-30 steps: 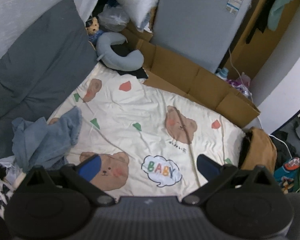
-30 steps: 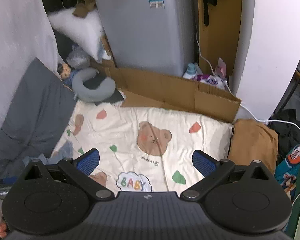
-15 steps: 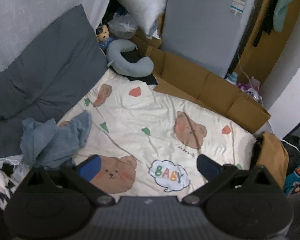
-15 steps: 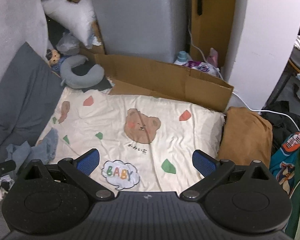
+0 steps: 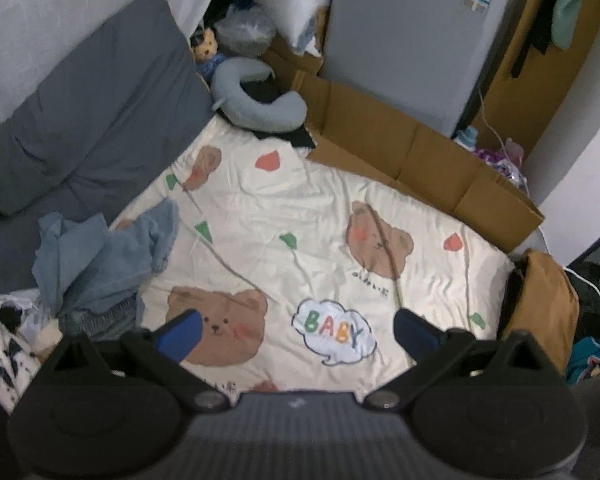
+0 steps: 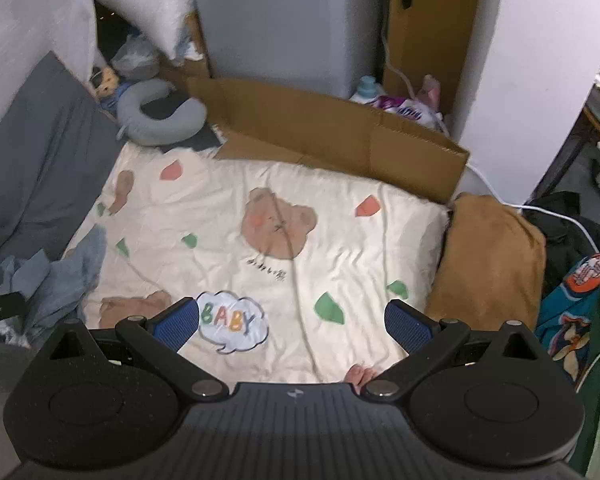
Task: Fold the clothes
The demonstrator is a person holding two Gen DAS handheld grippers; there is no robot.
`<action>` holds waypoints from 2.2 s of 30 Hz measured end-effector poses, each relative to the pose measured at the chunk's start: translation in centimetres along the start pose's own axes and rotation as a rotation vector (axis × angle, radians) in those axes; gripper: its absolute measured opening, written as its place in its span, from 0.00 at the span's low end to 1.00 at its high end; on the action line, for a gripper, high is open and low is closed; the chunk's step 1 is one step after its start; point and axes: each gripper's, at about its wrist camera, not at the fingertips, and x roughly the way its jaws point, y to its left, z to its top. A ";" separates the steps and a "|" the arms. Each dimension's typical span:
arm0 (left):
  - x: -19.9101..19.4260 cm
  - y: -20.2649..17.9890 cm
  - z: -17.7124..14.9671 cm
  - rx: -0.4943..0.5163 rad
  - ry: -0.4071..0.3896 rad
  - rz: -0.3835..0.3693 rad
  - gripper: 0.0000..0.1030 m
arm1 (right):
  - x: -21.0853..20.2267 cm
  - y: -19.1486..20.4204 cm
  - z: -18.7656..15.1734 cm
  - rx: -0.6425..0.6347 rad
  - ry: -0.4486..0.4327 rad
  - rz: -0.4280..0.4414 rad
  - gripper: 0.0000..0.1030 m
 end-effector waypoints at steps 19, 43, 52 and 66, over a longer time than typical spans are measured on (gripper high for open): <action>0.6 -1.4 -0.2 0.039 0.049 -0.006 0.99 | 2.0 1.4 -0.4 -0.092 0.092 0.083 0.99; 0.9 -1.7 0.2 0.061 0.076 -0.035 0.95 | 2.3 1.3 -0.3 -0.077 0.107 0.104 0.99; 0.9 -1.6 0.2 0.061 0.075 -0.041 0.92 | 2.5 1.4 -0.4 -0.091 0.115 0.097 0.98; 0.7 -1.8 0.1 0.079 0.062 -0.041 0.92 | 2.7 1.4 -0.3 -0.102 0.120 0.087 0.98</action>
